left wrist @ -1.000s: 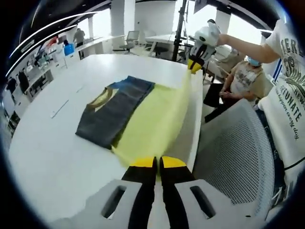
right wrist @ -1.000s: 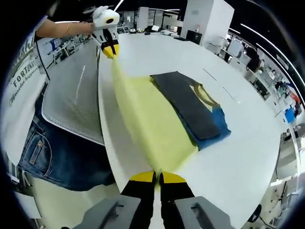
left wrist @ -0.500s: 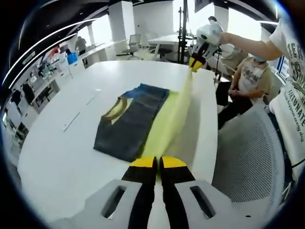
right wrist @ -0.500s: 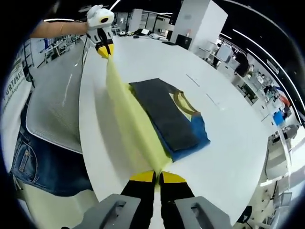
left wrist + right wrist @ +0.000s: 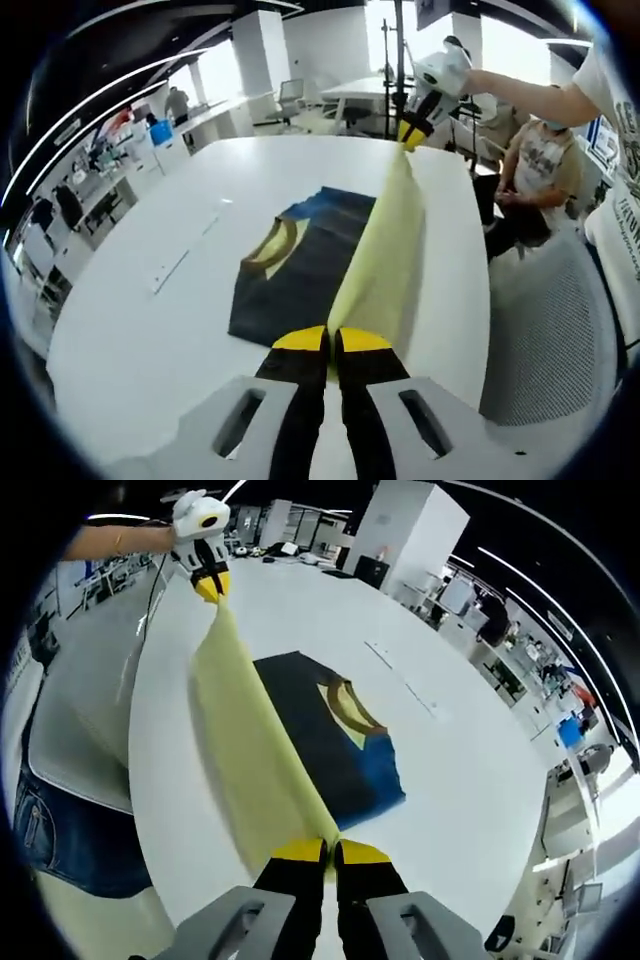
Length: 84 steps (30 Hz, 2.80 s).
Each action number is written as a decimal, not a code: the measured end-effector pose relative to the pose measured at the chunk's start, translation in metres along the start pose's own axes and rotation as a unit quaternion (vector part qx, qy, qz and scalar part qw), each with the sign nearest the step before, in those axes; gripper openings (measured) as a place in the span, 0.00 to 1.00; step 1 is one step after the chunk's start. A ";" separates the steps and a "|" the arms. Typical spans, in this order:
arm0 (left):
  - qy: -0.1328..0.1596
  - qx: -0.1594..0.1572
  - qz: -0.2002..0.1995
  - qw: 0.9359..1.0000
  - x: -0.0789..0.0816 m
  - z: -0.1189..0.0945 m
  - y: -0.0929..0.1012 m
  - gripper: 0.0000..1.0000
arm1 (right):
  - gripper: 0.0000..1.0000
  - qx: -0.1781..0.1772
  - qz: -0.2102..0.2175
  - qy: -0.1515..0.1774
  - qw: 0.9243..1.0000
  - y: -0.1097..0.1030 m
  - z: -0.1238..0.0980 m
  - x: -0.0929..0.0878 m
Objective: Fold the garment on the visible template until the final outline fits inside the template.
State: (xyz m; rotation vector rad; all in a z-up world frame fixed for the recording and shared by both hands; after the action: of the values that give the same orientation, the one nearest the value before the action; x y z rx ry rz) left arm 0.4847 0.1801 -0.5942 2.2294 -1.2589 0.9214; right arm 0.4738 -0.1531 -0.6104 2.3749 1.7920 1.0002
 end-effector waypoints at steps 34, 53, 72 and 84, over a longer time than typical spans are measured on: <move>0.011 0.077 0.034 0.996 0.045 0.032 -0.102 0.00 | 0.00 -0.090 -0.040 -0.042 0.994 0.104 0.048 0.032; -0.031 0.090 0.001 0.995 0.021 0.098 -0.150 0.00 | 0.00 -0.088 -0.076 -0.108 0.987 0.126 0.116 0.015; -0.090 0.066 -0.018 0.994 -0.023 0.154 -0.172 0.00 | 0.00 -0.044 -0.091 -0.142 0.985 0.121 0.186 -0.017; -0.099 0.082 0.001 0.992 -0.028 0.154 -0.177 0.07 | 0.04 -0.047 -0.038 -0.090 0.994 0.121 0.190 -0.025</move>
State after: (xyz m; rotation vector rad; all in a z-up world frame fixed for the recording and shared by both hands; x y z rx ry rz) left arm 0.6803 0.1880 -0.7272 2.5010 -1.3122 0.8467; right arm 0.6664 -0.1478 -0.7294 2.2427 1.7168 0.8134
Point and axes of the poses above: the point that each gripper's makers call its tool centre point, and the gripper's own axes: z roughly forward along the fingers, y roughly to its right, x roughly out of its top, the point moved 3 cm from there along -z, roughly backward along the fingers, and after that the axes turned 11 degrees about -z, right-handed, at the moved point
